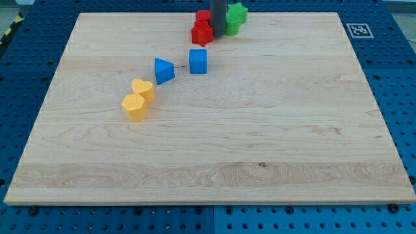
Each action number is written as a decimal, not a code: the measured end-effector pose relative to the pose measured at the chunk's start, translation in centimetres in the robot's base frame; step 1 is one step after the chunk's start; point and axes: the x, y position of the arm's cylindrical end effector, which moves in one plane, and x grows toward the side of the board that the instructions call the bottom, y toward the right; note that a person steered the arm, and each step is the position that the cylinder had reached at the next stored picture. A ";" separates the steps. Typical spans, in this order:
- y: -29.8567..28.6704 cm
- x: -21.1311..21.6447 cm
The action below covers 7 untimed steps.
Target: Move the green blocks slightly left right to the red blocks
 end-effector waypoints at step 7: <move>10.4 -4.7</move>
